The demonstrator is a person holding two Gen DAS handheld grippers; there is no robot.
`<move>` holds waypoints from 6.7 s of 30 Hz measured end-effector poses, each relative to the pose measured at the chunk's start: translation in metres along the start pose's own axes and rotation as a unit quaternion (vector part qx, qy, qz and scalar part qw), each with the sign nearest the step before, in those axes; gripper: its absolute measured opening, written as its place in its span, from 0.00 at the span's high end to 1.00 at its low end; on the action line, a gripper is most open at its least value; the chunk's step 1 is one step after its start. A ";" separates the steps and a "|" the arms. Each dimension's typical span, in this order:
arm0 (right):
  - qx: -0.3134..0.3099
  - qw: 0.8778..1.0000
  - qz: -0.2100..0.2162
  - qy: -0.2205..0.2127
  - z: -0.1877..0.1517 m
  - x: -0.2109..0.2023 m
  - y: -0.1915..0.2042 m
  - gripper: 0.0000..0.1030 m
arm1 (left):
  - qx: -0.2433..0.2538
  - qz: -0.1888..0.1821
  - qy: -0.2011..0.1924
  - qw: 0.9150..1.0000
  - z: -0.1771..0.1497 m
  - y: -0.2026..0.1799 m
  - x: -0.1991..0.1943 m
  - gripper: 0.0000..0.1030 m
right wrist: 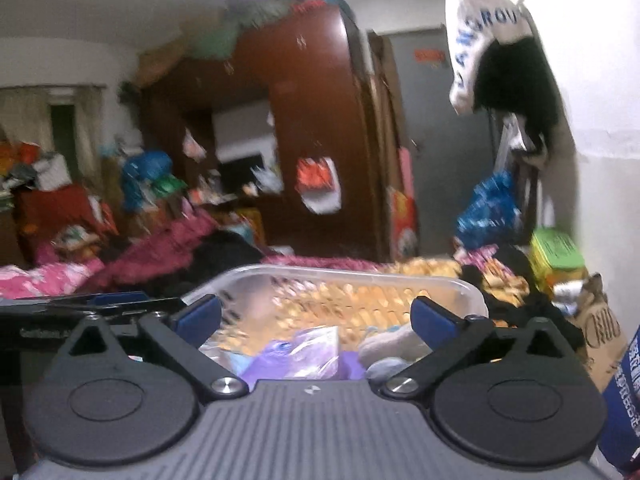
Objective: Organize objects
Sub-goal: 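Carry both boxes over the basket and open both tools inside it, then reach left tool to red bagged item while right tool reaches white roll, then close left tool on the red bagged item while right tool grips the white roll, then carry both items over the basket and open both tools to drop them, then lower both tools toward the white-and-orange printed medicine box, then close both tools on the ends of the medicine box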
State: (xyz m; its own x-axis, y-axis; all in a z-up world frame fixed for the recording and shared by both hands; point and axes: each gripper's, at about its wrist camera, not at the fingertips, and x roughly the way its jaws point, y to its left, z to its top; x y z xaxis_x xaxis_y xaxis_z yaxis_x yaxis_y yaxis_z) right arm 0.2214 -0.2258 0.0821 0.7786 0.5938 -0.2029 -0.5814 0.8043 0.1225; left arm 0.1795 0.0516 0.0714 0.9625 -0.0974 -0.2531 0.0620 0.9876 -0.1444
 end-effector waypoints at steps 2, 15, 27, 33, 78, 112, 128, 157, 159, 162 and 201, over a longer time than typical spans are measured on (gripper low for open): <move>-0.010 1.000 0.003 -0.020 -0.012 -0.024 0.005 0.00 | 0.016 -0.005 -0.021 1.000 -0.011 -0.004 -0.032 0.06; -0.006 1.000 0.014 0.015 -0.086 -0.062 0.007 0.00 | 0.040 0.007 0.024 0.999 -0.078 -0.023 -0.081 0.06; 0.015 0.996 -0.008 0.089 -0.098 -0.018 -0.009 0.07 | 0.066 0.060 0.121 0.989 -0.099 -0.033 -0.005 0.06; -0.011 0.994 -0.013 0.111 -0.112 -0.023 0.004 0.22 | 0.080 0.064 0.140 0.985 -0.100 -0.042 0.006 0.10; -0.003 1.000 0.007 -0.004 -0.094 -0.073 0.004 0.49 | 0.031 0.003 0.000 1.000 -0.074 -0.043 -0.064 0.43; -0.063 0.993 -0.076 0.070 0.030 0.084 -0.001 0.49 | 0.002 0.023 0.118 0.993 0.059 -0.034 0.096 0.46; -0.060 0.984 -0.085 0.146 0.012 0.118 -0.010 0.43 | 0.008 0.044 0.177 0.983 0.028 -0.018 0.142 0.41; -0.042 0.999 0.009 -0.003 -0.038 -0.087 0.041 0.00 | 0.077 -0.017 0.059 0.995 -0.040 0.011 -0.137 0.03; -0.033 0.999 0.031 -0.009 -0.063 -0.085 0.047 0.00 | 0.068 -0.041 0.048 0.996 -0.062 0.017 -0.138 0.03; -0.010 0.997 0.070 -0.011 -0.091 -0.076 0.050 0.00 | 0.056 -0.062 0.050 0.995 -0.096 0.024 -0.133 0.03; -0.076 0.989 0.129 0.017 -0.163 -0.042 0.084 0.45 | 0.095 -0.084 -0.012 0.992 -0.179 0.023 -0.115 0.42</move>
State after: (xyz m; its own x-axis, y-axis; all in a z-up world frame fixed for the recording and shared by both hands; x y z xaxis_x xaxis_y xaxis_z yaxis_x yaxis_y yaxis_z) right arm 0.1015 -0.1865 -0.0572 0.5931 0.7756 -0.2158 -0.7903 0.6121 0.0280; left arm 0.0226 0.0637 -0.0743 0.9399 -0.2627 -0.2181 0.2693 0.9631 0.0003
